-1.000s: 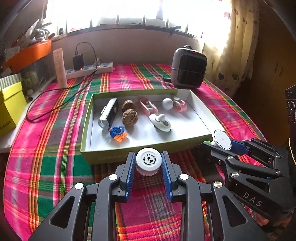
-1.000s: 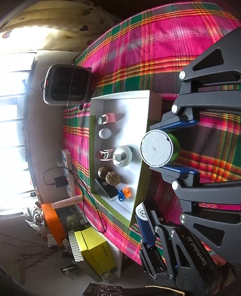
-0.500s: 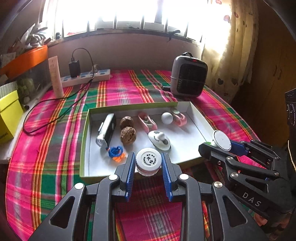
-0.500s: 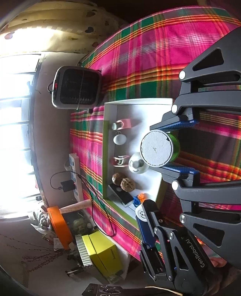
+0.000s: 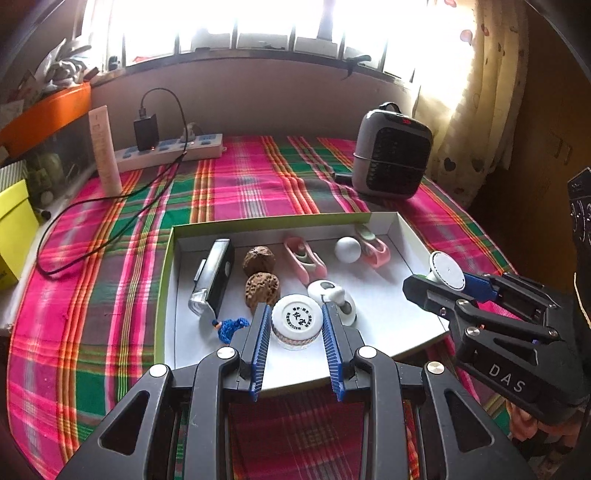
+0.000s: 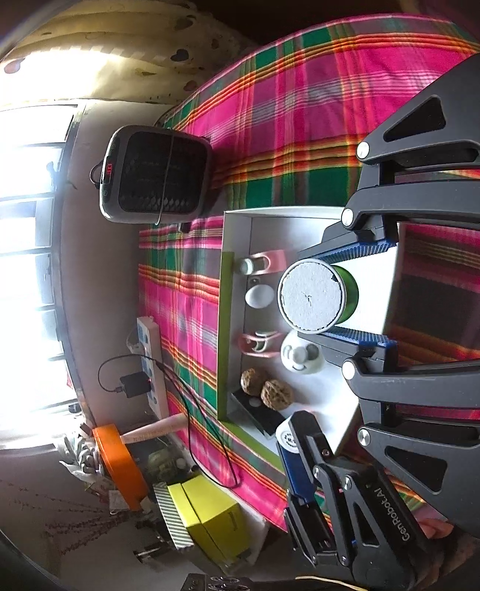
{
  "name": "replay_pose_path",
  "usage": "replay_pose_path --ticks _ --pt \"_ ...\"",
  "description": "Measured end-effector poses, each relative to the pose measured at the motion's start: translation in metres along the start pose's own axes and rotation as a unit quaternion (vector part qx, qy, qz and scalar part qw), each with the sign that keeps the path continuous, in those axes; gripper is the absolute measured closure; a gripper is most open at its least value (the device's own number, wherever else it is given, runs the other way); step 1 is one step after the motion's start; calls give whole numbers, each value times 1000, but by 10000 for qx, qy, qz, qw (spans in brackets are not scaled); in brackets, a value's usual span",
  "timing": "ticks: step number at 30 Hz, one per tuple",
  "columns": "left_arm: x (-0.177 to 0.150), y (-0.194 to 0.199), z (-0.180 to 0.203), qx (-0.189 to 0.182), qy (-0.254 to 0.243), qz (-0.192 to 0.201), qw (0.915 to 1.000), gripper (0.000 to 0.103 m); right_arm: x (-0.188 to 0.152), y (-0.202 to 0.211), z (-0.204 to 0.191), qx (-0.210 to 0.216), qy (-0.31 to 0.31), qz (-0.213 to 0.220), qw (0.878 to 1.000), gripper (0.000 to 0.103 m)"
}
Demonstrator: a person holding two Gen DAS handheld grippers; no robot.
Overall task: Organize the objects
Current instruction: 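Carry the white container with the left tool while the right tool carries the green one, then open the left tool on the white container while the right tool releases the green one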
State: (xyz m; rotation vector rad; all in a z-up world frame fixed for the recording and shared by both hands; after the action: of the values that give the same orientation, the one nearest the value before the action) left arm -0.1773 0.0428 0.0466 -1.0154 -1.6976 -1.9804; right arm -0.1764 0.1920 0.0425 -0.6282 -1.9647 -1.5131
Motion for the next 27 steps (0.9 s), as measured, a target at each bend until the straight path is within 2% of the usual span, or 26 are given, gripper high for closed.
replay_pose_path --ticks 27 --pt "-1 -38 -1 -84 61 -389 9992 77 7 -45 8 20 55 -467 9989 69"
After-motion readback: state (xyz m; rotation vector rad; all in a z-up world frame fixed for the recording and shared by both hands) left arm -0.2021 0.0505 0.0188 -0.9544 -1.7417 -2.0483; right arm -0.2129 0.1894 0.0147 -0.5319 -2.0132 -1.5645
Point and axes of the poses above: each gripper's, at about its wrist camera, not at the fingertips, and y roughly against the way its jaws point, z to its right, x to its top, the point moved 1 cm from there along -y, roughly the way its jaws point, and after that the axes turned 7 degrees about -y, right-handed, at the moved point
